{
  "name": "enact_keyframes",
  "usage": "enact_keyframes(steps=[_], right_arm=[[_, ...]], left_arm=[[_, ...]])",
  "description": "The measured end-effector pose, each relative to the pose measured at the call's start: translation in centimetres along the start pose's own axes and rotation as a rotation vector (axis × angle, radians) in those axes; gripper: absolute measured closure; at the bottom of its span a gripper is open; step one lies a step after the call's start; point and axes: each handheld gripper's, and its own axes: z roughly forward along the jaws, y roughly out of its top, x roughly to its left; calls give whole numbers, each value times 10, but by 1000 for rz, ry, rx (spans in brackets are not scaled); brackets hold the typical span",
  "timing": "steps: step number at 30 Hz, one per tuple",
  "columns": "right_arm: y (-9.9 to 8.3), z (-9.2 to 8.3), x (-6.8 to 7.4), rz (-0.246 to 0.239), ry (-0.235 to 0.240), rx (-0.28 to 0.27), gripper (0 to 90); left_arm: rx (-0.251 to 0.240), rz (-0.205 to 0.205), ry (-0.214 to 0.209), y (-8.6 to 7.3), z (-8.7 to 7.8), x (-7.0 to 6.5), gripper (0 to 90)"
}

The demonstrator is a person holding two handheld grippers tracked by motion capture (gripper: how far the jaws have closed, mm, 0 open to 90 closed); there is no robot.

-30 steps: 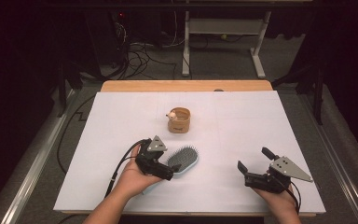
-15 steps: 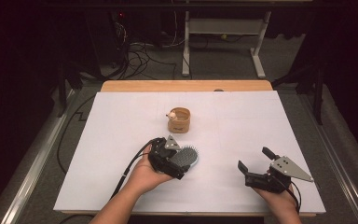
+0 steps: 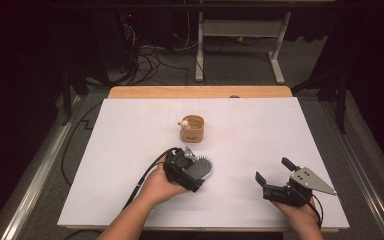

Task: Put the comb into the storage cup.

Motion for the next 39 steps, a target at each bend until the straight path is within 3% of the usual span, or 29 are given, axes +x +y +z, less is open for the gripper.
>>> enact_keyframes(steps=[7, 29, 39], right_arm=[[0, 0, 0, 4, 0, 1, 4], [0, 0, 0, 0, 0, 0, 3], [0, 0, 1, 0, -2, 2, 3]], left_arm=[[51, 25, 29, -1, 5, -3, 35], [62, 5, 47, 1, 8, -4, 48], [53, 13, 45, 1, 6, -5, 130]])
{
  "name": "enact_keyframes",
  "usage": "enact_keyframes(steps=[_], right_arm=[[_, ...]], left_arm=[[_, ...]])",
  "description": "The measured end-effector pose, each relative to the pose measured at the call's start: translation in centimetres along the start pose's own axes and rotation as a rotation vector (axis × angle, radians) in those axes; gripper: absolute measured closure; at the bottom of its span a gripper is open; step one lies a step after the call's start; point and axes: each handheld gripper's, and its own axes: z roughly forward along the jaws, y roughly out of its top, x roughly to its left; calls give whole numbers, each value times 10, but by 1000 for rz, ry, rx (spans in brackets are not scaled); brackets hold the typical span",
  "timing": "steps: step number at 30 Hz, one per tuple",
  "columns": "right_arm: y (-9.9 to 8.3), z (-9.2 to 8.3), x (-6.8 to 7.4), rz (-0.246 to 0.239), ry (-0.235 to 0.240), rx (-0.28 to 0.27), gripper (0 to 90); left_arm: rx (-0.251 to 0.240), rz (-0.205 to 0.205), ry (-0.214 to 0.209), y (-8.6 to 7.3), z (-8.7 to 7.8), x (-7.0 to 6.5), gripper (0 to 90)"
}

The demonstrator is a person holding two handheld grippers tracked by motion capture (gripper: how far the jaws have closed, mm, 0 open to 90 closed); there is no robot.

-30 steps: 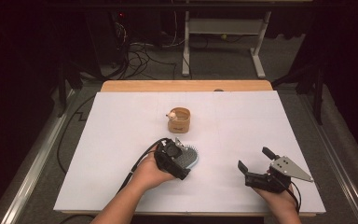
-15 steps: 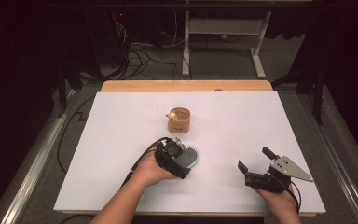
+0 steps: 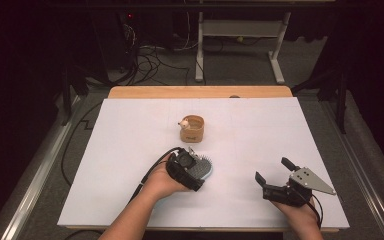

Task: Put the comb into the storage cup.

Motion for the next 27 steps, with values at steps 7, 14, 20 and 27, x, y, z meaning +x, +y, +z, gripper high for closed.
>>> enact_keyframes(steps=[7, 14, 20, 27], right_arm=[[1, 0, 0, -8, -4, -4, 4], [1, 0, 0, -11, -3, -4, 3], [1, 0, 0, -14, -4, -4, 3], [1, 0, 1, -7, -3, -1, 3]], left_arm=[[-4, -2, 7, 1, -1, -2, 181], [8, -10, 23, 2, 0, -3, 191], [17, -13, 27, 3, 1, -3, 192], [28, -19, 29, 4, 1, -4, 191]])
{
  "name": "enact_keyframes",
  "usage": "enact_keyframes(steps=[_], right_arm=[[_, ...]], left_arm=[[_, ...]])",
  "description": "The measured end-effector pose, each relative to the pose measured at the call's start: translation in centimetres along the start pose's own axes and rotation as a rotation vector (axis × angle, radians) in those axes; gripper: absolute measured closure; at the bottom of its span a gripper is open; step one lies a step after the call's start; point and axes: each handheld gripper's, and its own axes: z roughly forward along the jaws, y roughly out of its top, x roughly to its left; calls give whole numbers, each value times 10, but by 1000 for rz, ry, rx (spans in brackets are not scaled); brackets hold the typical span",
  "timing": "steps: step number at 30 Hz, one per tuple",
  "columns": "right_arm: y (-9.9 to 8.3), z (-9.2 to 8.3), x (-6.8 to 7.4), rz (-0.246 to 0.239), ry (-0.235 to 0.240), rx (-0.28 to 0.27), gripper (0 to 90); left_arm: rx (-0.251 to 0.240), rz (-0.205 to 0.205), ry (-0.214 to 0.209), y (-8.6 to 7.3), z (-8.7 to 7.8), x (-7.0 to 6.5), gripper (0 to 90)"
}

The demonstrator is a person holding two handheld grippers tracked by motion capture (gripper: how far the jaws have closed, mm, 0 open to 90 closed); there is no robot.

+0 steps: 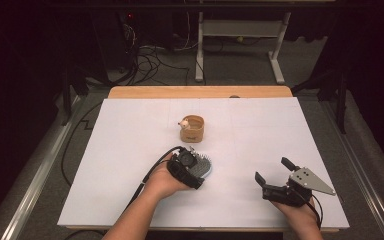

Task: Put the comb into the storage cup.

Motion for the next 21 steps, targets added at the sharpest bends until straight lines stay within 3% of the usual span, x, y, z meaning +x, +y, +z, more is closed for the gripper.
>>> enact_keyframes(steps=[21], right_arm=[[0, -1, -1, 0, -1, -5, 4]], left_arm=[[-11, 1, -2, 0, -1, 1, 205]])
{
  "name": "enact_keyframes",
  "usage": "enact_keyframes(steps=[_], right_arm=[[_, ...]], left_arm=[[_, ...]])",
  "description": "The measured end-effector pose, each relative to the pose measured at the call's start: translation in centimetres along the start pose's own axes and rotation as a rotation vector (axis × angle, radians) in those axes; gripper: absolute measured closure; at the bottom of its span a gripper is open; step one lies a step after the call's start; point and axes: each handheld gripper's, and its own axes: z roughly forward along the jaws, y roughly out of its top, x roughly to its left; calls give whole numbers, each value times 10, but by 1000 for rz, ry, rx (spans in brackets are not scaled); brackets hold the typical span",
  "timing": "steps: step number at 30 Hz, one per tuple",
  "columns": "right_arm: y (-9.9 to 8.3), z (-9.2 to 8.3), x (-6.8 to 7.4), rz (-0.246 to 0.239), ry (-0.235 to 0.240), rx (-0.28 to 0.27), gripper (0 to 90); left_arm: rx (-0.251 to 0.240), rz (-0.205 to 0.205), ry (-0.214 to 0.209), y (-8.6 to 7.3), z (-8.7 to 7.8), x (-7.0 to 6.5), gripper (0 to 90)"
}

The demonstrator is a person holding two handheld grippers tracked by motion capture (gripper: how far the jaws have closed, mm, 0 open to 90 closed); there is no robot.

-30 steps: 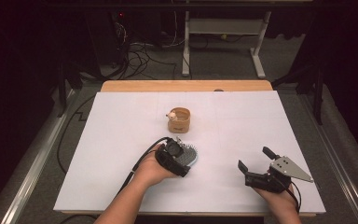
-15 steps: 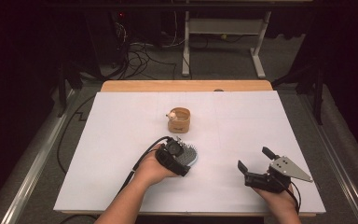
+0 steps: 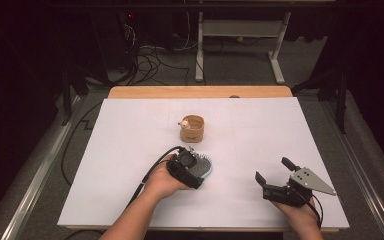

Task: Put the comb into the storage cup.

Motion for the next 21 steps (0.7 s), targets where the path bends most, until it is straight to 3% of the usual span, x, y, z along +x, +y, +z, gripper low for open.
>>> enact_keyframes(steps=[9, 21], right_arm=[[1, -1, -1, 4, -4, -5, 4], [0, -1, -1, 7, -8, -4, 3]], left_arm=[[-13, 12, -4, 0, -2, 0, 207], [-49, 6, -27, 4, -15, 4, 208]])
